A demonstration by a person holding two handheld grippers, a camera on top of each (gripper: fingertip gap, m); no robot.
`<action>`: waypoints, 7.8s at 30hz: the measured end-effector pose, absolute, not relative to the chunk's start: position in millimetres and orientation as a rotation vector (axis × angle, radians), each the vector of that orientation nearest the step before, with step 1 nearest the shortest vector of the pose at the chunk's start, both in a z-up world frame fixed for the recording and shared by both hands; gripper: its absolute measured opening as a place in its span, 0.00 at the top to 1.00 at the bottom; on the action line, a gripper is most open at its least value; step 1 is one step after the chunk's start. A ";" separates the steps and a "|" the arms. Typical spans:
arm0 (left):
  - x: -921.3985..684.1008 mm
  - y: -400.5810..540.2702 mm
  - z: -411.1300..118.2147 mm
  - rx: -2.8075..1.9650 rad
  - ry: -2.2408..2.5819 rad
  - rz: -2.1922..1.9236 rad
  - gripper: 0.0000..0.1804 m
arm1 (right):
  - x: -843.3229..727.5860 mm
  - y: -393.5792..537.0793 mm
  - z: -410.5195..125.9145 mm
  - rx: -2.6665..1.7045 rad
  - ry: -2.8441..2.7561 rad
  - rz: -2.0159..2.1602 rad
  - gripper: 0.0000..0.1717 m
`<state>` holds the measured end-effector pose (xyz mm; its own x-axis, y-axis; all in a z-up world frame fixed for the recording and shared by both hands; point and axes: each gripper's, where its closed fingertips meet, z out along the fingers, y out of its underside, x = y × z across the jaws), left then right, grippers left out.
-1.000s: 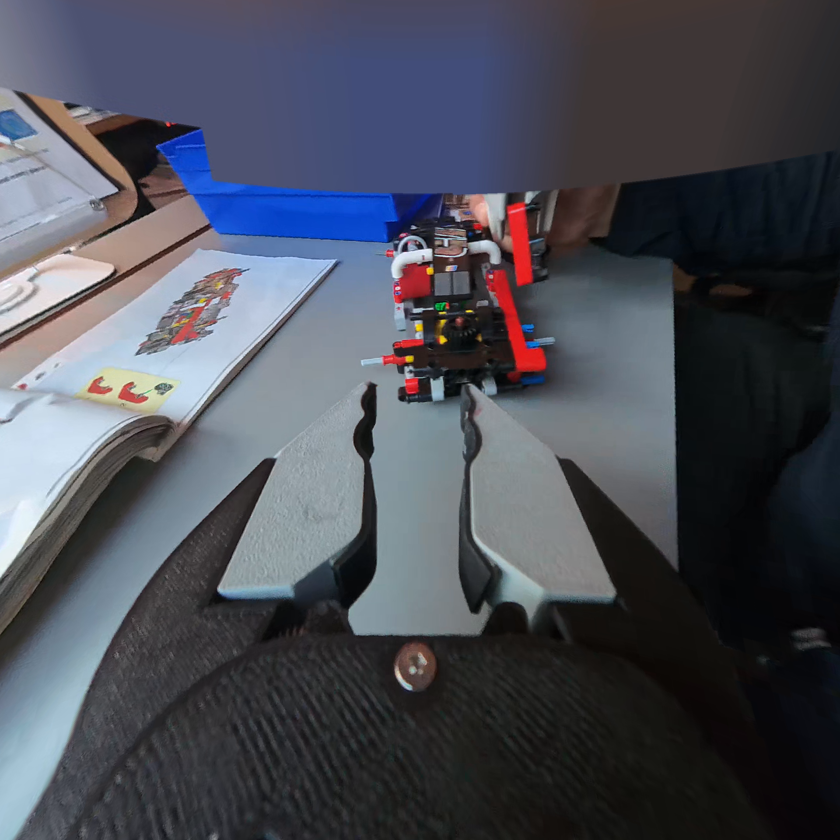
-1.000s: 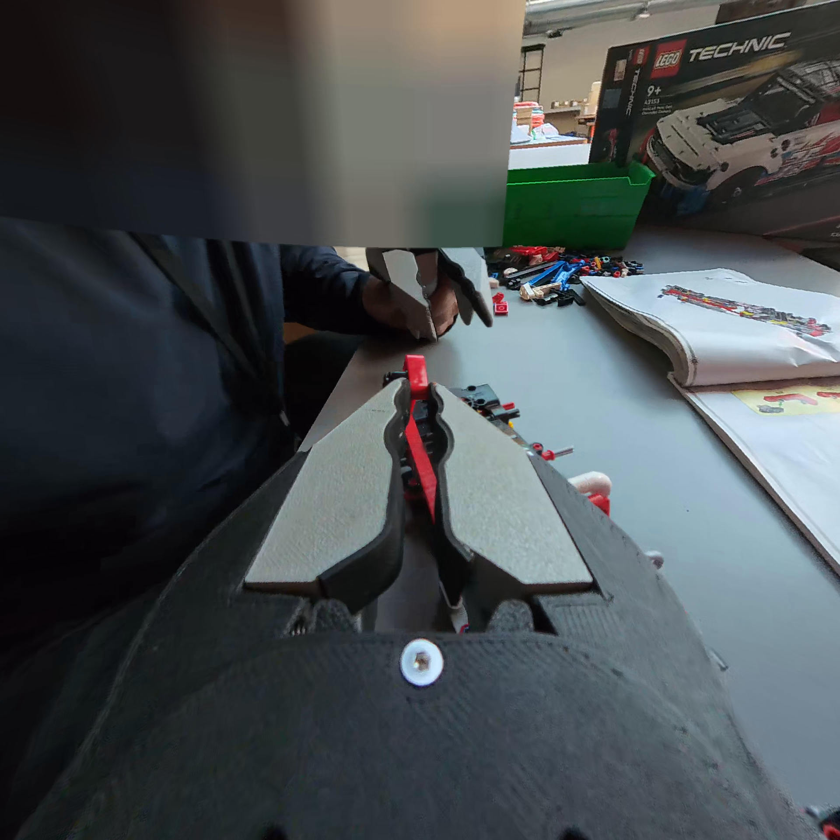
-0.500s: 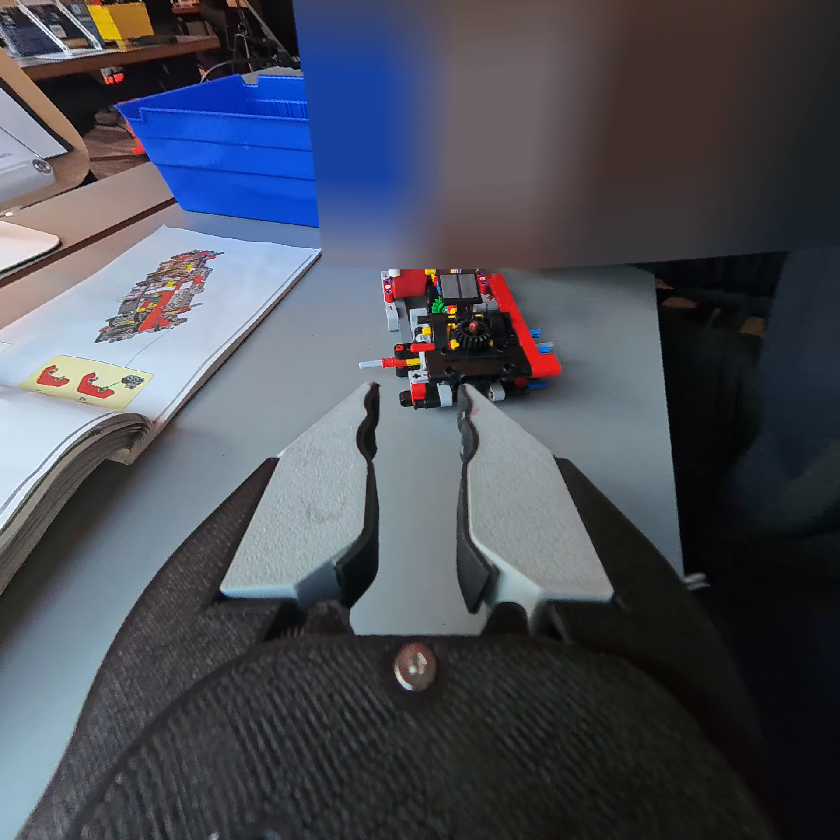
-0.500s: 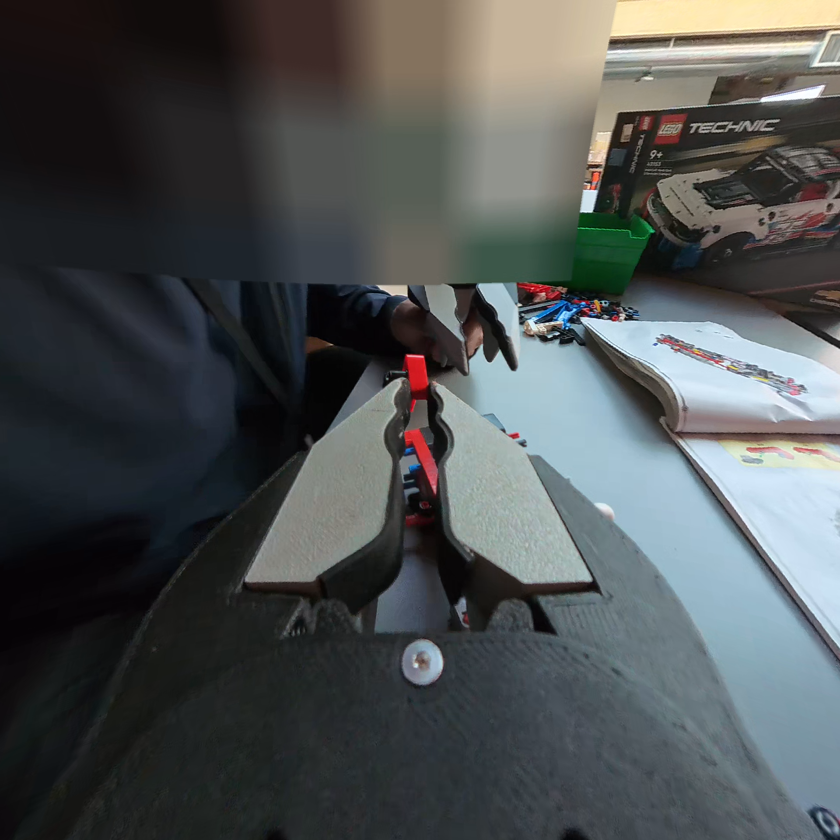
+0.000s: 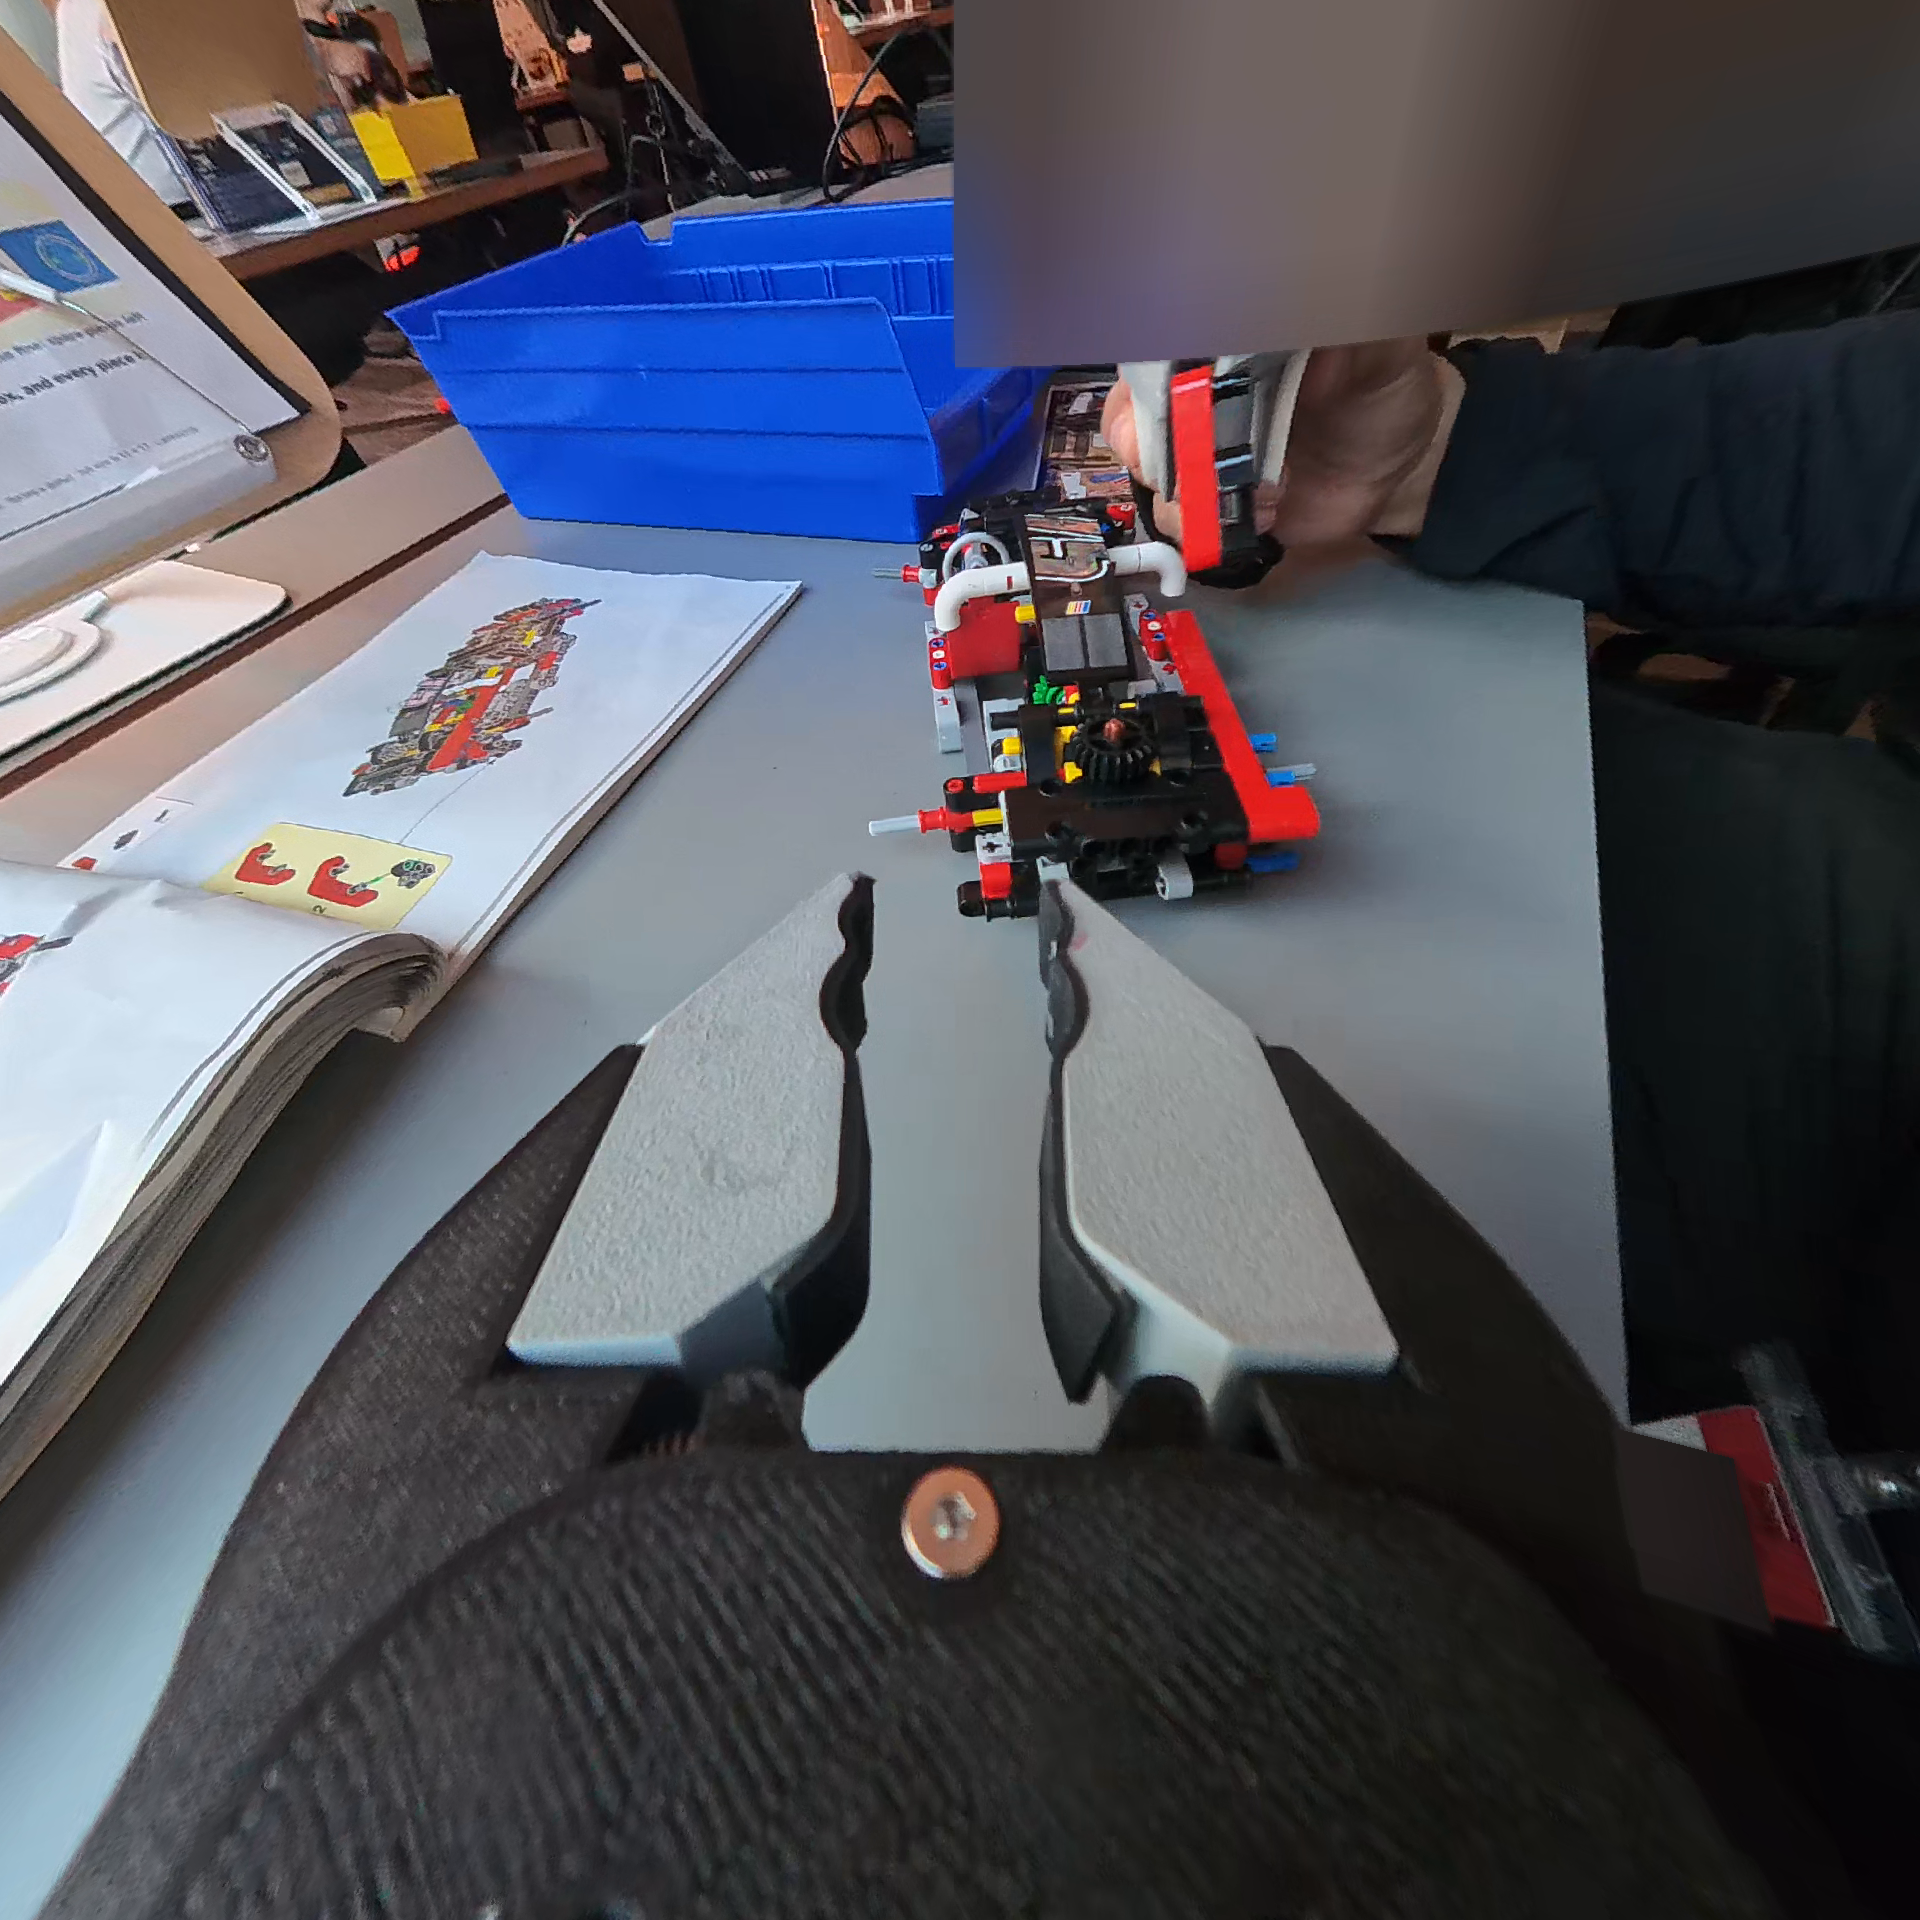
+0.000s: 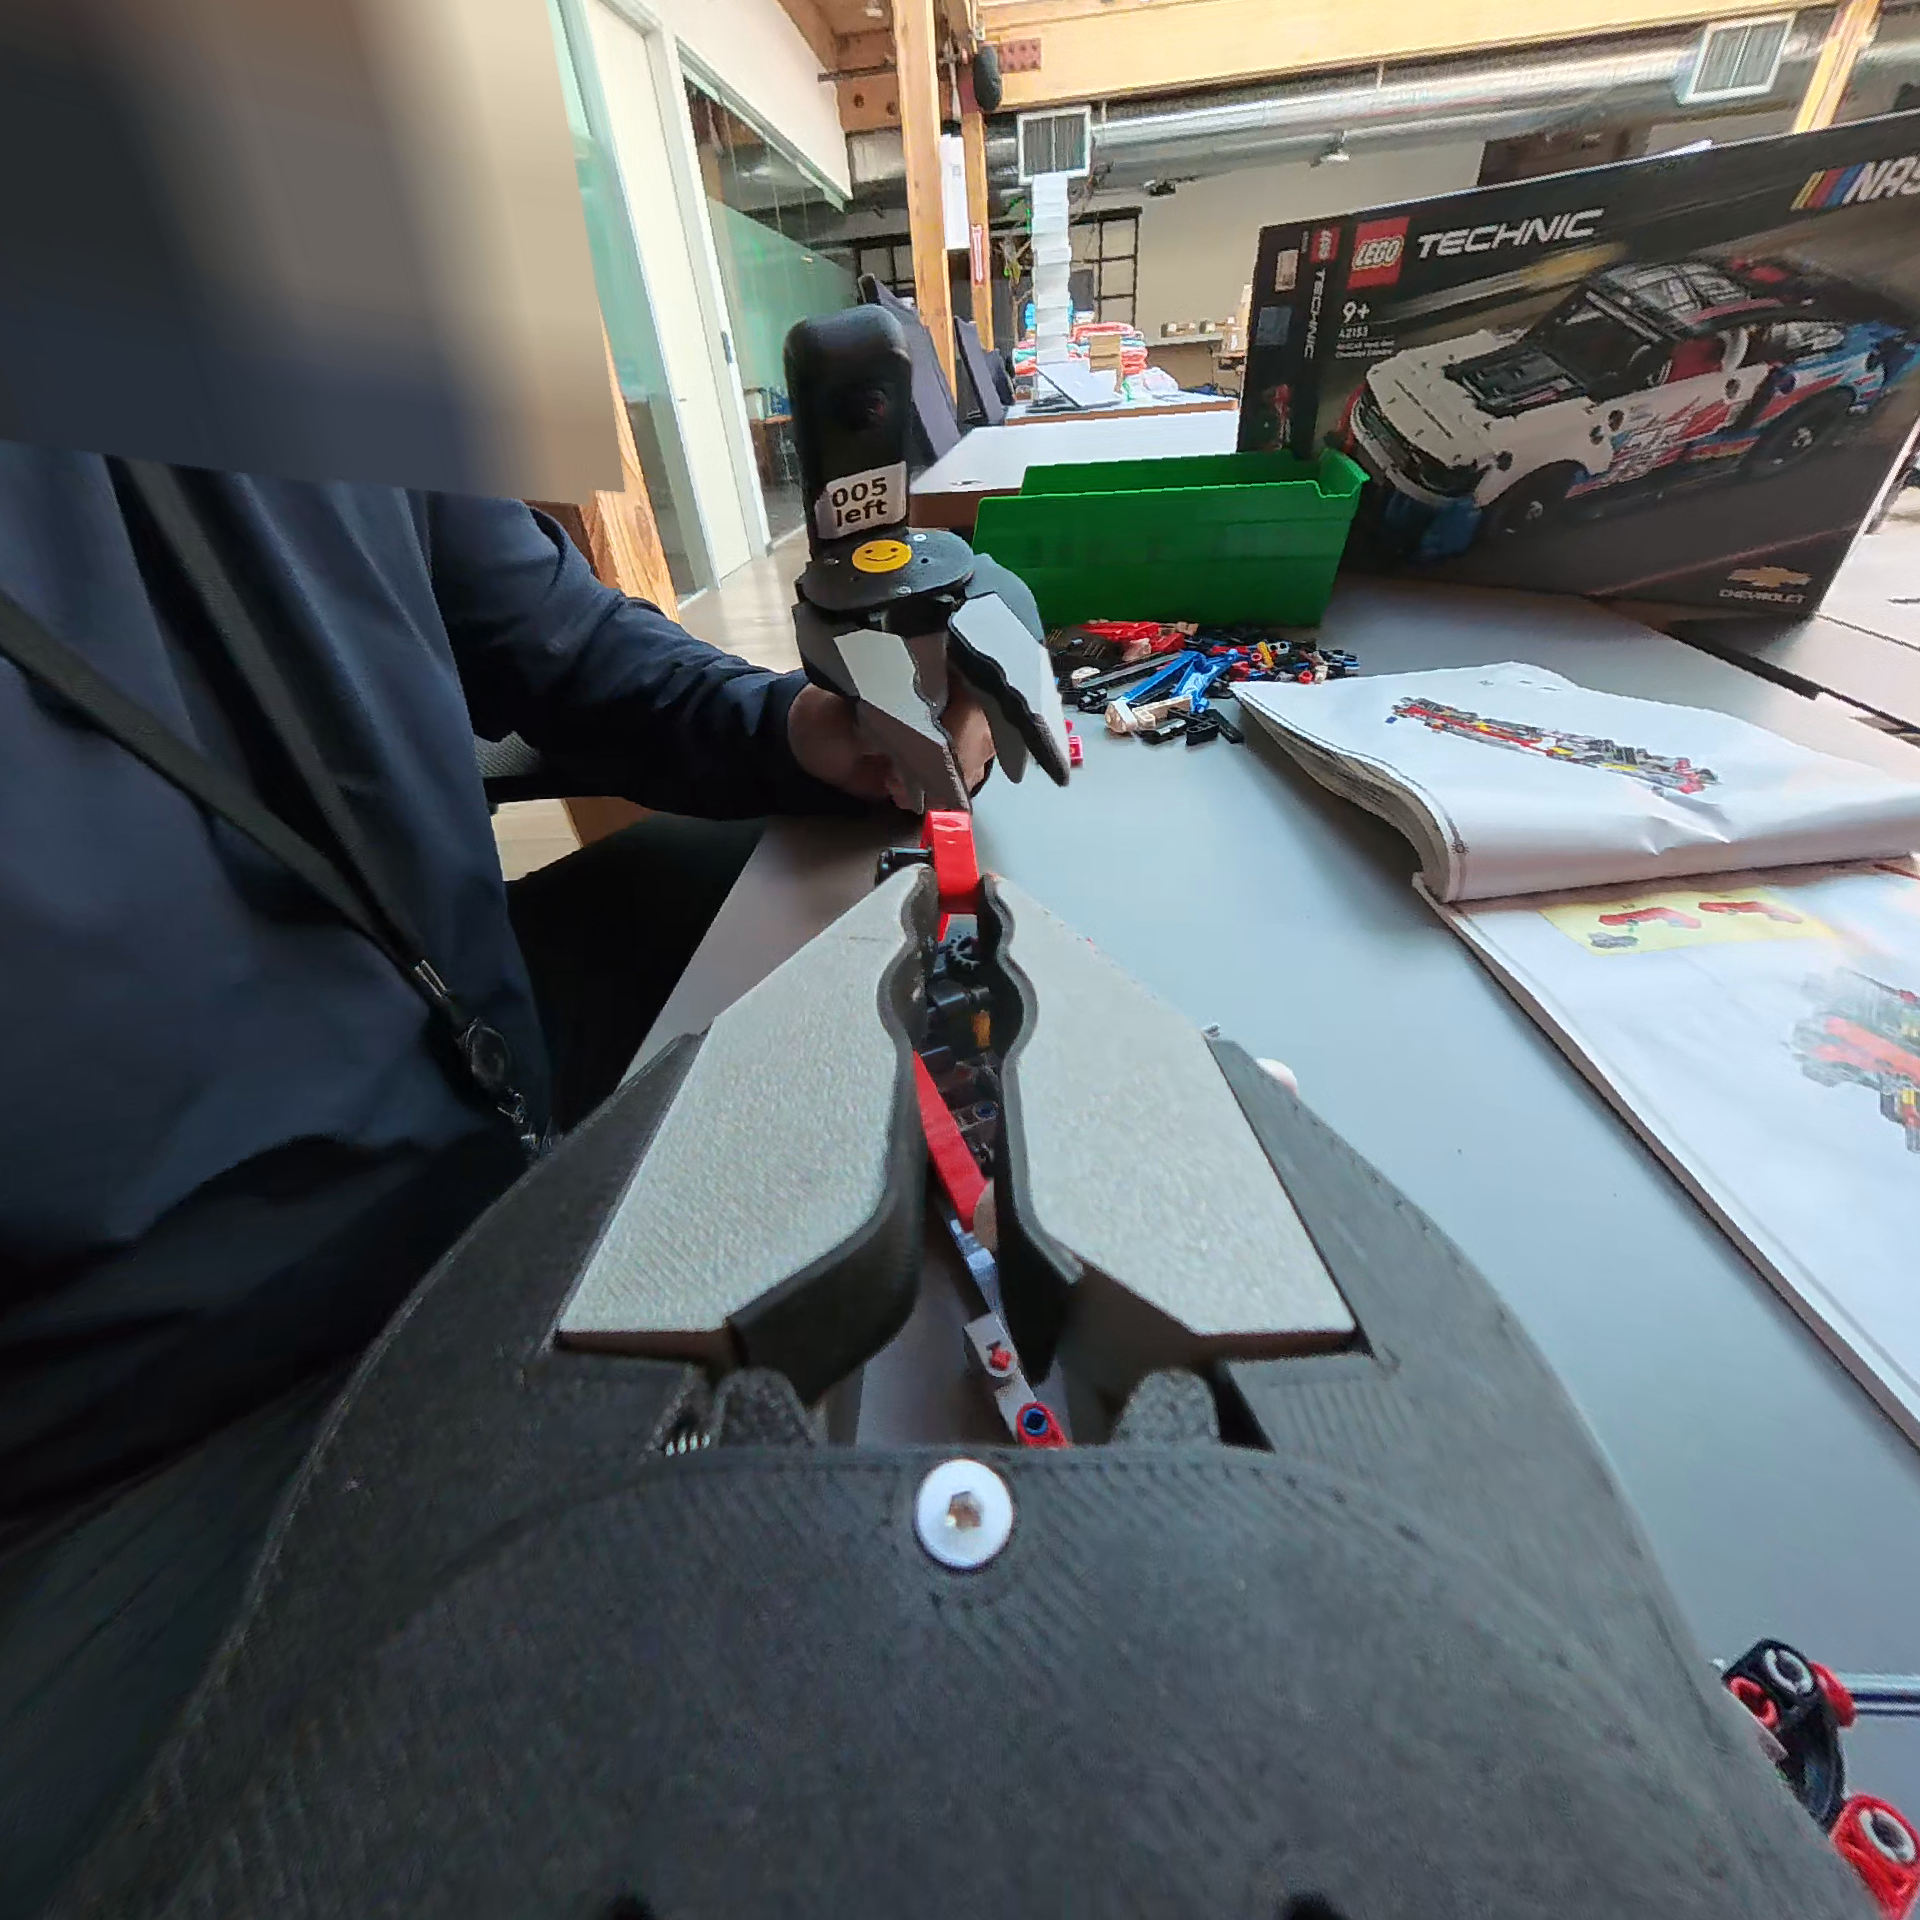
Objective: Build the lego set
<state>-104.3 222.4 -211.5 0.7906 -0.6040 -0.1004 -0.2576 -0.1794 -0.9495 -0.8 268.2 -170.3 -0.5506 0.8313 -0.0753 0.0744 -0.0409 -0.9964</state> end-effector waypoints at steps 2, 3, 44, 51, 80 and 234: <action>-104.5 221.6 -211.7 -1.766 0.674 -0.355 0.83 | -1.5 270.2 -172.3 -0.980 -1.649 1.652 0.98; -104.6 221.6 -211.7 -1.766 0.672 -0.357 0.83 | -1.8 271.0 -173.0 -0.984 -1.648 1.647 0.98; -85.7 215.5 -246.3 -1.936 0.846 -0.267 0.51 | 11.0 240.3 -196.5 -1.058 -1.670 1.394 0.97; -68.3 216.2 -264.0 -2.054 0.869 -0.241 0.47 | 13.3 229.9 -197.0 -1.053 -1.691 1.422 0.98; -54.7 216.7 -251.2 -2.004 0.827 -0.405 0.76 | 7.9 243.2 -197.7 -1.369 -1.593 1.754 0.98; -23.5 201.6 -273.0 -2.160 1.082 -0.879 0.79 | 43.3 205.6 -267.4 -1.806 -1.464 1.105 0.96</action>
